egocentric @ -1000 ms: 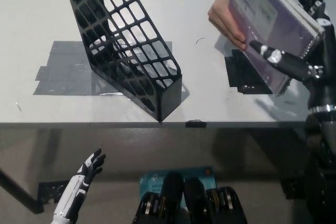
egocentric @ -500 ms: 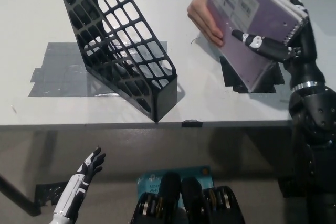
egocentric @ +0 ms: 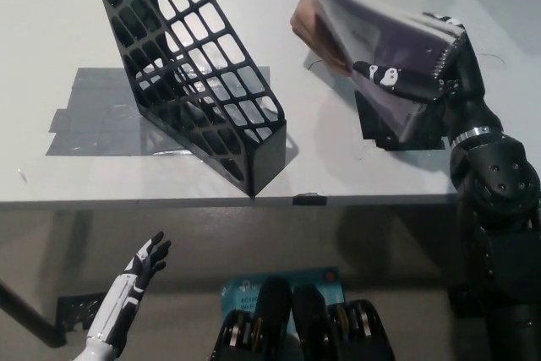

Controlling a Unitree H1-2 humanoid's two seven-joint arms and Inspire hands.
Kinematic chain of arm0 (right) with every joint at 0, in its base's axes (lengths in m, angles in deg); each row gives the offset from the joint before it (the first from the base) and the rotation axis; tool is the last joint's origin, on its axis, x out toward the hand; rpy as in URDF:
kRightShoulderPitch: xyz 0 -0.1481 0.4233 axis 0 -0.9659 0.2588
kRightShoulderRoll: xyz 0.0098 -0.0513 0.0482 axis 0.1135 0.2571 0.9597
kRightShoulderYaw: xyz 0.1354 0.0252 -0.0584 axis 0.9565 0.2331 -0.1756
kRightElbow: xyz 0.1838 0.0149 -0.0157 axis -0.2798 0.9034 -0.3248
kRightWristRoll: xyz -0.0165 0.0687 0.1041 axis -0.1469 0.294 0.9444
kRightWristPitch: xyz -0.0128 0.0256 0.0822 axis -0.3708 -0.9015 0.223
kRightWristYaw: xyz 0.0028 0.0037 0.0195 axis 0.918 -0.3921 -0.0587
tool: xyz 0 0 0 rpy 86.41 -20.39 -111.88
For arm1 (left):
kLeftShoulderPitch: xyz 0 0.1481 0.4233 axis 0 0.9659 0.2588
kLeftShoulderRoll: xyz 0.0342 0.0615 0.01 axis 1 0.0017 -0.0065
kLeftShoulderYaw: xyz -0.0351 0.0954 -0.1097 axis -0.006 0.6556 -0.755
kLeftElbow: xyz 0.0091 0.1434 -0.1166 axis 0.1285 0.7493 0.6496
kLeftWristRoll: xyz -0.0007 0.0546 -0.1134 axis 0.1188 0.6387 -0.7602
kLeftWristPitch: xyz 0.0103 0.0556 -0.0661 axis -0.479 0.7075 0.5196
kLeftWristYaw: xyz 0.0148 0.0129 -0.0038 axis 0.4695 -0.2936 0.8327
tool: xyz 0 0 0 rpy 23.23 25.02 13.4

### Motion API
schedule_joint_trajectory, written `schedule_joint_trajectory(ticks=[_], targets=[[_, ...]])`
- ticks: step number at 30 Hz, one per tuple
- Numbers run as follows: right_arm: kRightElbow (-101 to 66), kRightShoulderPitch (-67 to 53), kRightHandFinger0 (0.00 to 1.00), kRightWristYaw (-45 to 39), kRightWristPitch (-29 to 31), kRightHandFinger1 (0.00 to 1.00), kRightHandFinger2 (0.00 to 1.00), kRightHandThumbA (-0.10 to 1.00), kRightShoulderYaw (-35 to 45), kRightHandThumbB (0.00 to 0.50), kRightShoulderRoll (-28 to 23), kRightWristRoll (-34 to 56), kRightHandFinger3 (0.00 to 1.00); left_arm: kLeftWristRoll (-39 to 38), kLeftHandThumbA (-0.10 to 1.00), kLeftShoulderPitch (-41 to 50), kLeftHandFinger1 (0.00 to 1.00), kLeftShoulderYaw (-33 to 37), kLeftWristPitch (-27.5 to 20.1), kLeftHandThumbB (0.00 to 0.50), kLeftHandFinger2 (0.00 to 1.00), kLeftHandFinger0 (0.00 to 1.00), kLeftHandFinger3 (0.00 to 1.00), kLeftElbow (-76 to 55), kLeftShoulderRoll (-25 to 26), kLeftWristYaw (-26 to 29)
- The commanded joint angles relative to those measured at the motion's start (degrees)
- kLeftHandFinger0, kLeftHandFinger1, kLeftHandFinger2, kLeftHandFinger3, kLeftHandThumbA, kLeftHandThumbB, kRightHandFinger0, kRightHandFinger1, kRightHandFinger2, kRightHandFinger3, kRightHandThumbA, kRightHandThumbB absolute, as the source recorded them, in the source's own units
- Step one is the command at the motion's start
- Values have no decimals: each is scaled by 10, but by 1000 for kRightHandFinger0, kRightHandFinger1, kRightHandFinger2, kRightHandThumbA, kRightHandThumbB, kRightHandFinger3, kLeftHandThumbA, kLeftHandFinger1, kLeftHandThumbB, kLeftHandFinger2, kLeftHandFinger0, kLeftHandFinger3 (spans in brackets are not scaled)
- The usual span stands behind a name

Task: A person hands a notebook to the robot and the robot grabs it with its right hand and places it in the magazine stand kept in the centre of the desk infront of it.

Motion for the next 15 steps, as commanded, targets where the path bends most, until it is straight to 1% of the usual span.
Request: schedule_joint_trajectory(ticks=[1,4,5,6,7,8,12,14,15], targets=[[-39,16,0,15,-11,0,0,999,8,32,20,7,0,-4,1000,-6,1000,-1,-21,500,1000,1000,1000,-9,7,-9],[-50,14,0,18,-7,0,0,1000,15,43,27,14,0,-6,1000,-7,1000,-2,-21,500,1000,1000,1000,-8,6,-8],[-51,13,0,18,-6,0,0,1000,16,66,28,15,0,-6,1000,-6,1000,-2,-21,500,1000,1000,1000,-8,6,-8],[-60,11,0,20,-8,0,0,1000,23,38,34,25,0,-4,1000,-5,1000,-2,-21,500,1000,1000,1000,-8,7,-7],[-66,11,0,19,-5,0,0,958,29,32,38,37,0,-4,1000,-6,1000,-1,-21,500,1000,1000,1000,-8,7,-8],[-79,10,0,18,-7,0,0,952,38,35,45,51,0,-4,1000,-7,1000,-1,-21,500,1000,1000,1000,-8,8,-9],[-124,12,0,19,-34,0,0,960,55,11,61,71,0,-5,1000,-10,1000,0,-21,500,1000,1000,1000,-8,8,-11],[-152,15,0,18,-41,0,0,964,65,16,69,90,0,-5,1000,-10,1000,0,-21,500,1000,1000,1000,-9,9,-11],[-162,20,0,17,-48,0,0,928,75,24,76,110,0,-6,1000,-12,1000,-1,-21,500,1000,1000,1000,-8,9,-11]])
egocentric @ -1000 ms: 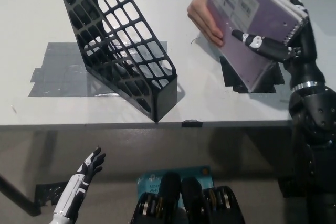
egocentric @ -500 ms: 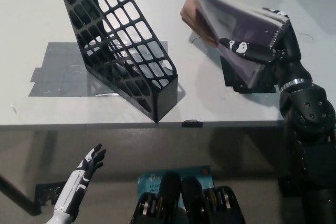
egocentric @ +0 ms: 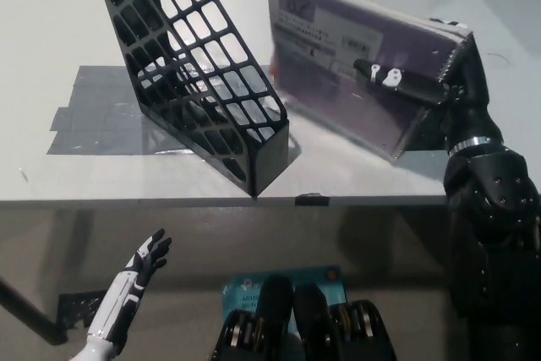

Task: A person hands a notebook to the robot and the robot grabs it with its right hand and places it in the magazine stand kept in the centre of the desk infront of it.

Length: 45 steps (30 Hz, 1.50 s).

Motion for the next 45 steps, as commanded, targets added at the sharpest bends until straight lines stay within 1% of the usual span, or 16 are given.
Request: schedule_joint_trajectory(ticks=[1,3,4,6,10,11,18,22,23,27,28,29,30,34,42,45], targets=[[-87,46,0,3,-24,0,0,926,39,53,30,103,0,-7,1000,-11,1000,-2,-21,500,1000,1000,1000,-8,10,-10],[-103,52,0,5,-39,0,0,911,50,66,37,125,0,-10,1000,-11,1000,-3,-21,500,1000,1000,1000,-9,9,-11],[-126,57,0,8,-52,0,0,906,61,59,43,145,0,-12,1000,-12,1000,-4,-21,500,1000,1000,1000,-8,8,-12],[-162,69,0,18,-69,0,0,904,81,10,51,181,0,-10,1000,-11,1000,-4,-21,500,1000,1000,1000,-8,10,-11],[-194,90,0,41,-98,0,0,913,108,0,61,216,0,-6,1000,-11,1000,-4,-21,500,1000,1000,1000,-8,10,-8],[-204,96,0,47,-105,0,0,947,114,6,62,222,0,-8,1000,-11,1000,-4,-21,500,1000,1000,1000,-8,9,-9],[-247,125,0,102,-109,0,0,877,122,0,73,231,0,-8,1000,-13,1000,-4,-21,500,1000,1000,1000,-7,10,-9],[-261,137,0,119,-109,0,0,869,111,0,84,242,0,-8,1000,-13,1000,-4,-21,500,1000,1000,1000,-6,9,-9],[-260,141,0,125,-109,0,0,844,106,0,92,242,0,-9,1000,-13,1000,-4,-21,500,1000,1000,1000,-6,10,-10],[-248,149,0,121,-109,0,0,849,99,0,108,238,0,-10,1000,-12,1000,-5,-21,500,1000,1000,1000,-8,9,-10],[-247,151,0,126,-109,0,0,821,99,0,113,241,0,-9,1000,-12,1000,-4,-21,500,1000,1000,1000,-8,9,-9],[-241,155,0,134,-108,0,0,816,98,0,125,239,0,-8,1000,-12,1000,-4,-21,500,1000,1000,1000,-8,10,-9],[-236,158,0,140,-105,0,0,738,99,0,133,239,0,-7,1000,-12,1000,-4,-21,500,1000,1000,1000,-8,10,-9],[-213,164,0,153,-86,0,0,669,91,0,159,225,0,-5,1000,-12,1000,-4,-21,500,1000,1000,1000,-7,11,-9],[-144,153,0,153,-43,0,0,770,50,0,185,168,0,-10,1000,-15,1000,-4,-21,500,1000,1000,1000,-5,10,-11],[-117,152,0,161,-18,0,0,764,38,0,197,147,0,-9,1000,-15,1000,-4,-21,500,1000,1000,1000,-5,11,-12]])
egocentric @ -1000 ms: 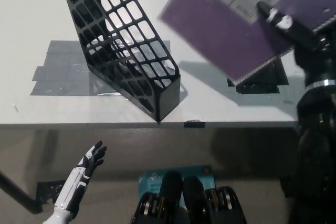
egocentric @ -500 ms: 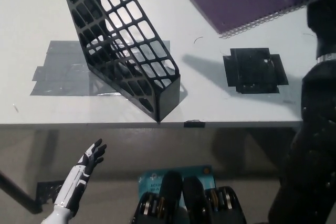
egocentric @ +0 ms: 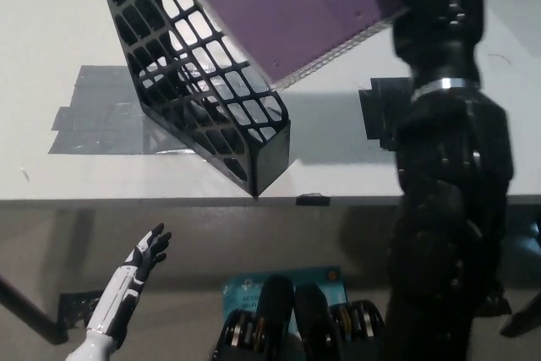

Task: A person hands a notebook to the robot and the robot grabs it with its right hand and places it in the magazine stand kept in the centre of the desk infront of it.

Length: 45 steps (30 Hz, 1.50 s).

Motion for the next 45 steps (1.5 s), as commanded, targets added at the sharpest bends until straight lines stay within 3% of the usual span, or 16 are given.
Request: schedule_joint_trajectory(ticks=[1,18,22,33,45], targets=[[21,42,0,11,90,0,0,764,-27,0,27,-38,0,-8,1000,-9,1000,-3,-21,500,1000,1000,1000,-4,10,-11],[79,38,0,81,195,0,0,775,-91,0,30,-48,0,-6,1000,-14,1000,-2,-21,500,1000,1000,1000,-3,13,-13],[76,37,0,91,202,0,0,808,-99,0,30,-51,0,-3,1000,-13,1000,-2,-21,500,1000,1000,1000,-3,14,-13],[81,29,0,127,235,0,0,741,-126,0,30,-56,0,-14,1000,-16,1000,-4,-21,500,1000,1000,1000,-4,9,-19],[76,36,0,141,259,0,0,802,-114,0,30,-58,0,-2,1000,-18,1000,-6,-21,500,1000,1000,1000,-5,11,-13]])
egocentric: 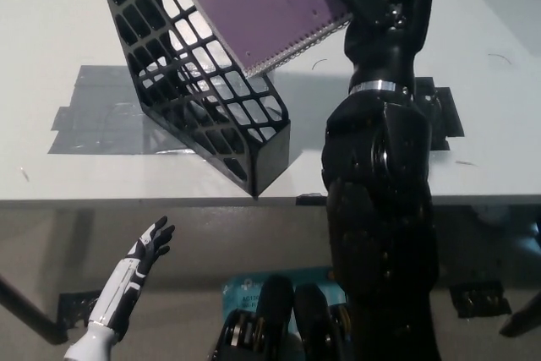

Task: A person hands a notebook to the robot and the robot grabs it with its right hand and places it in the magazine stand kept in the centre of the desk infront of it.

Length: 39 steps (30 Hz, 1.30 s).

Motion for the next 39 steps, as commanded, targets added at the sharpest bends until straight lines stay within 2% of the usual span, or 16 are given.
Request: schedule_joint_trajectory(ticks=[1,9,10,19,35,39], targets=[[-15,35,0,11,81,0,0,804,-7,0,25,-7,0,3,1000,-5,1000,-4,-21,500,1000,1000,1000,-8,10,-1],[-7,28,0,16,104,0,0,812,-15,0,25,3,0,-10,1000,-7,1000,-6,-21,500,1000,1000,1000,-6,10,-8],[-6,25,0,16,109,0,0,758,-19,0,25,6,0,-8,1000,-8,1000,-5,-21,500,1000,1000,1000,-8,9,-7],[13,11,0,20,109,0,0,697,-51,0,25,-9,0,1,1000,-13,1000,-3,-21,500,1000,1000,1000,-8,13,-5],[45,-5,0,10,128,0,0,758,-80,0,25,-27,12,-8,1000,-16,1000,-4,-21,500,1000,1000,1000,-11,13,-10],[64,-4,0,5,138,0,0,722,-71,0,25,-26,15,-10,1000,-17,1000,-6,-21,500,1000,1000,1000,-11,12,-9]])
